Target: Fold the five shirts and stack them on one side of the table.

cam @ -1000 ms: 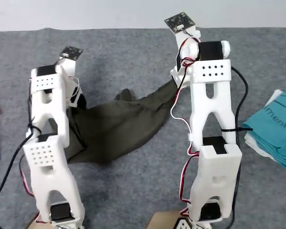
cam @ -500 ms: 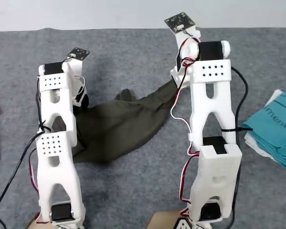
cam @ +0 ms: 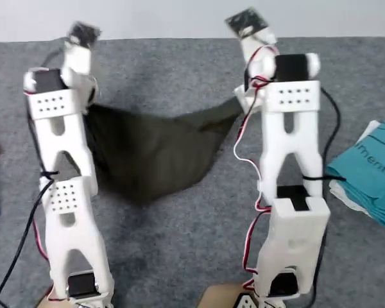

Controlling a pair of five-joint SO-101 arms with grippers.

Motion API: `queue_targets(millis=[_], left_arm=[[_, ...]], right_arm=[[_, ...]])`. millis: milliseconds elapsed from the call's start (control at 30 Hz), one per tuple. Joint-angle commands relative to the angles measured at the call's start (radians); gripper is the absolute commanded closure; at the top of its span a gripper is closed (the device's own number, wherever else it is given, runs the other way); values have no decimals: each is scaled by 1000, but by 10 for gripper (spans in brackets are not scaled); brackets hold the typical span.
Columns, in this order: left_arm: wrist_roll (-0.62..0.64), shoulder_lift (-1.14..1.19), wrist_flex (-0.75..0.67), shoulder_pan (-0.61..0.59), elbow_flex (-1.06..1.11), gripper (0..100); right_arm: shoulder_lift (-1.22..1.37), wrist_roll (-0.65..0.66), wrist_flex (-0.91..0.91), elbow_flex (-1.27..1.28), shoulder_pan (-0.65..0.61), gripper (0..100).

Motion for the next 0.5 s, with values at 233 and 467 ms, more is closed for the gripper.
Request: queue_targets(millis=[233, 467], left_arm=[[-2, -451, 21, -20, -53, 998], [-2, -683, 20, -18, -58, 998]], right_arm=[[-297, 14, 35, -133, 73, 988], [-452, 14, 33, -198, 96, 988]])
